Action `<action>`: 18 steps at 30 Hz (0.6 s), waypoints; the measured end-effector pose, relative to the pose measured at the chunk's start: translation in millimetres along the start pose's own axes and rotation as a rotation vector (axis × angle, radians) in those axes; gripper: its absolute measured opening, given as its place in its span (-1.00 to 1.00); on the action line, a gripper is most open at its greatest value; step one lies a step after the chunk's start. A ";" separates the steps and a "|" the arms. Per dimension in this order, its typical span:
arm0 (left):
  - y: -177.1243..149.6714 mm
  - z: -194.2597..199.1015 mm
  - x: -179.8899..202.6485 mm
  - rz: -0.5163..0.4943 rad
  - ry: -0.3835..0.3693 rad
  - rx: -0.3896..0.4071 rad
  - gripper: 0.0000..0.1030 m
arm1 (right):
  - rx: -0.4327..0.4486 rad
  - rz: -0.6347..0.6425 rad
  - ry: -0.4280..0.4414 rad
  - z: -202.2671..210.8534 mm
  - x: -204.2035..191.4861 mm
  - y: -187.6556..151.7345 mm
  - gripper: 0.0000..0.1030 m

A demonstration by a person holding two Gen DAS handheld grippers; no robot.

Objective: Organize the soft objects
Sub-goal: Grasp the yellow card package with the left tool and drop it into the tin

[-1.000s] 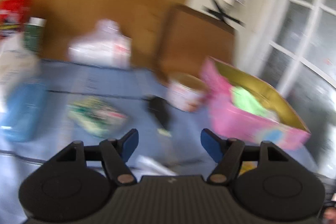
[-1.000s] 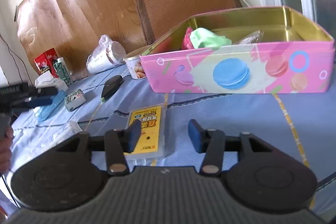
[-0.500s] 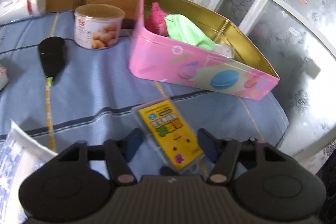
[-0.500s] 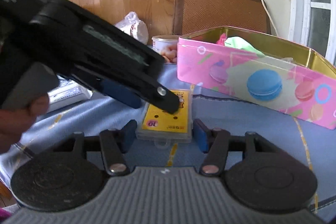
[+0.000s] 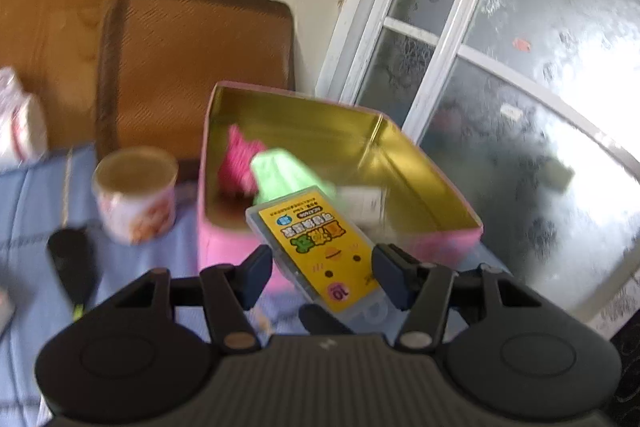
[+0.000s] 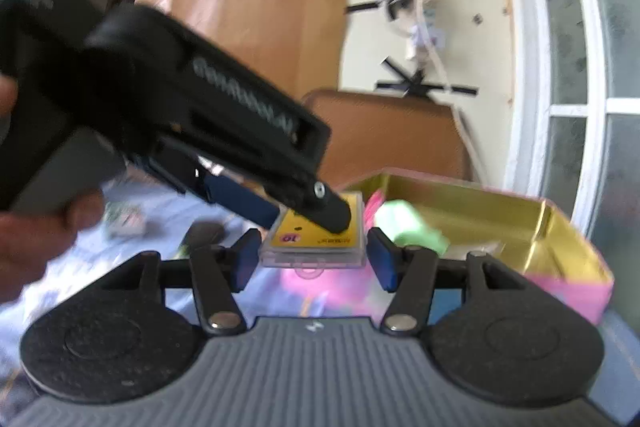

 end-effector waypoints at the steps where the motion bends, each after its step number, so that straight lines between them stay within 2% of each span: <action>1: 7.7 -6.3 4.2 -0.001 -0.001 0.007 0.08 | 0.007 -0.012 -0.013 -3.2 8.9 5.6 0.17; 3: 23.9 -21.6 12.6 -0.009 -0.012 0.012 0.09 | 0.019 -0.053 -0.036 -11.8 30.4 15.9 0.17; 4: 28.1 -29.4 15.5 -0.018 -0.016 0.010 0.20 | 0.018 -0.066 -0.054 -17.4 39.4 19.2 0.17; 6: 33.1 -39.7 17.8 -0.019 0.025 0.013 0.28 | -0.007 -0.063 -0.106 -33.5 57.5 20.8 0.17; 7: 33.0 -44.0 17.4 -0.016 0.045 0.011 0.28 | -0.042 -0.039 -0.153 -45.6 64.9 16.7 0.14; 9: 25.9 -43.2 14.1 -0.003 0.037 0.003 0.28 | -0.109 0.014 -0.289 -66.5 78.1 4.3 0.17; 10: 20.7 -39.5 10.8 -0.002 0.032 0.005 0.28 | -0.121 0.014 -0.326 -67.7 84.6 0.4 0.17; 14: -1.9 -20.8 -6.0 -0.017 0.074 0.025 0.31 | -0.064 -0.069 -0.345 -49.9 99.2 -3.5 0.19; 18: -24.4 0.6 -22.3 0.007 0.059 0.023 0.31 | 0.003 -0.117 -0.324 -34.7 85.0 -2.1 0.19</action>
Point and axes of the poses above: each gripper's, at about its wrist camera, not at the fingertips, and z roughly against the way its jaws point, x to its right, y to its top, the point moved 4 cm from there along -z, roughly the way its jaws point, and after that the axes turned 13 degrees about y, right-handed, at the moved point
